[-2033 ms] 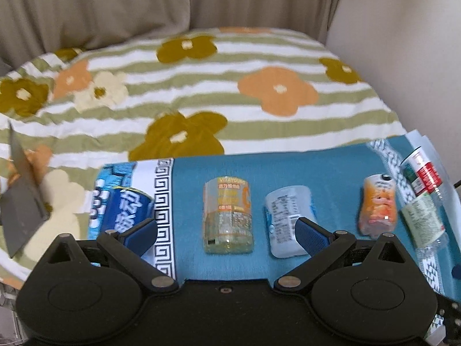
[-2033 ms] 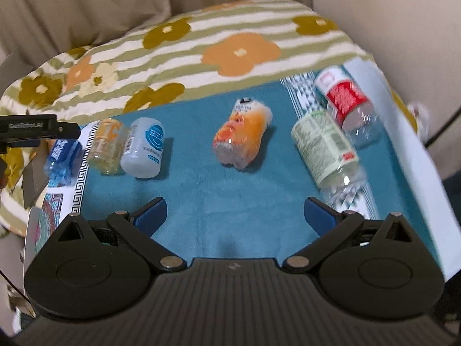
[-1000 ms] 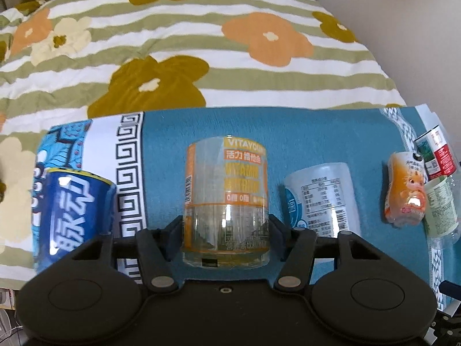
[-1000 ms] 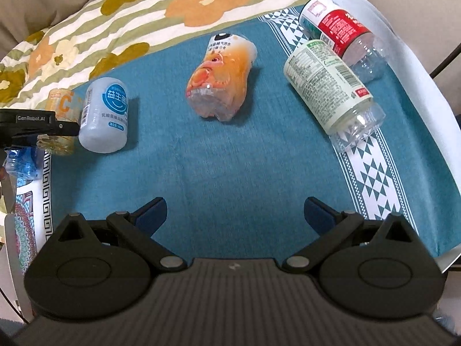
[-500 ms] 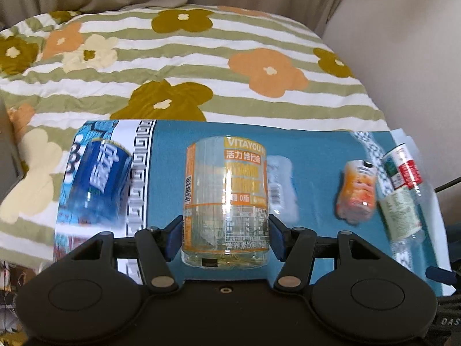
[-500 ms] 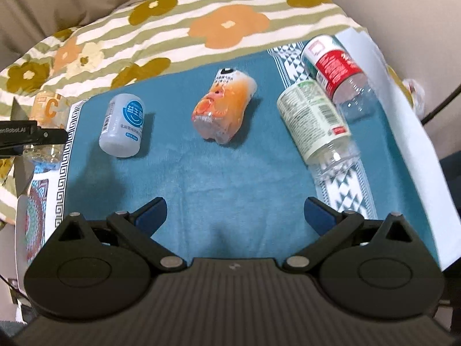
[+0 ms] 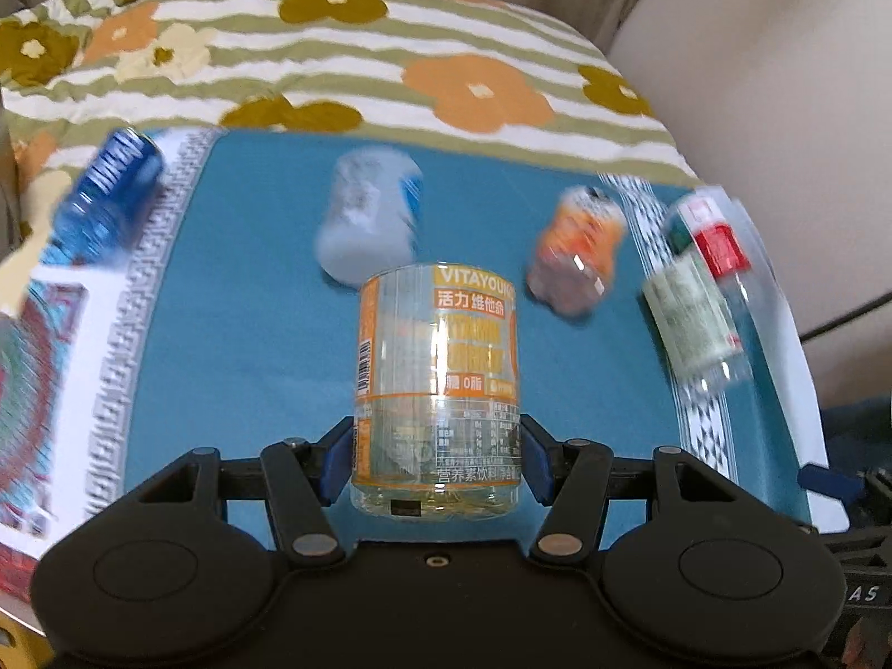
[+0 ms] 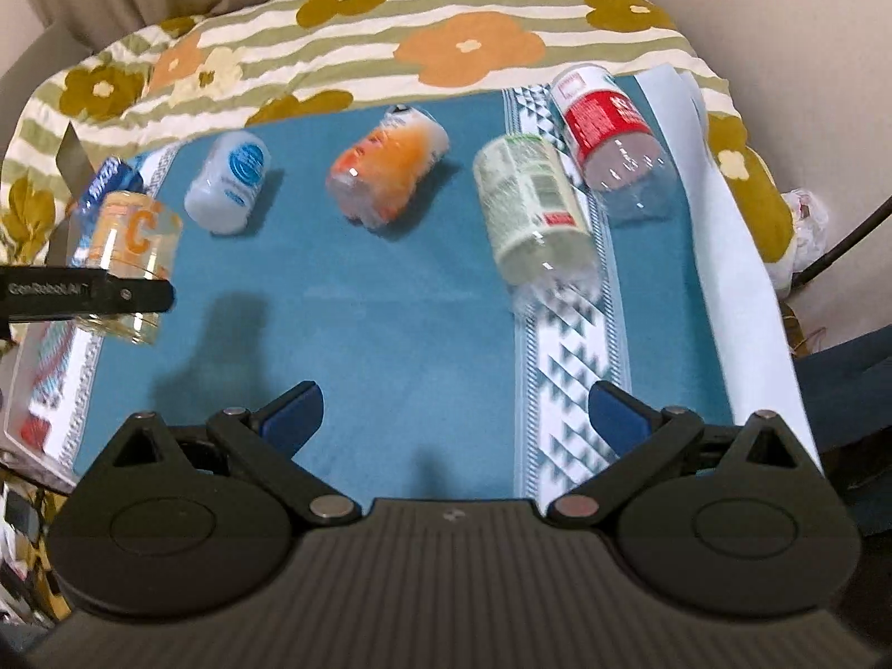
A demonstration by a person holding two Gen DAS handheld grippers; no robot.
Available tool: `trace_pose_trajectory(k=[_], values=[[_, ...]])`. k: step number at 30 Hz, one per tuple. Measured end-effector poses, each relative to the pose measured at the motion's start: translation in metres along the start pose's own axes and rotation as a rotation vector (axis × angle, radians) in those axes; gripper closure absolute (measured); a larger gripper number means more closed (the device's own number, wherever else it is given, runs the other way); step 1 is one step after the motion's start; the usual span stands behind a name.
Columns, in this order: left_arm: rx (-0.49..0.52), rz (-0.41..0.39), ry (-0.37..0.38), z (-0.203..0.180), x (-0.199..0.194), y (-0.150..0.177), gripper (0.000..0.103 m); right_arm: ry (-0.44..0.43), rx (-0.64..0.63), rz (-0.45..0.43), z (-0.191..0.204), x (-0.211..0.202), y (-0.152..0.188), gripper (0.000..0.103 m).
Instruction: Flip cup upright
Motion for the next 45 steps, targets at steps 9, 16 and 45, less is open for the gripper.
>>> trace_pose_trajectory(k=[9,16,45], values=[[0.037,0.058,-0.023,-0.027,0.053,0.026,0.039,0.002,0.003,0.038,-0.031,0.019,0.025,0.000],[0.038,0.042,-0.045,-0.032,0.065,0.030,0.039,-0.004,-0.001,0.054,-0.039,0.025,0.034,0.000],[-0.019,-0.086,-0.113,0.007,-0.048,0.062,0.000,-0.095,-0.110,0.026,0.035,-0.014,-0.022,0.000]])
Point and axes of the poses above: each gripper's, at about its wrist camera, not at the fingertips, and x roughly the way its jaws point, z to its left, y to its underside, the point moved 6 cm from there along x, roughly the way its jaws point, and after that the axes turned 8 degrees about z, right-handed, at the moved point
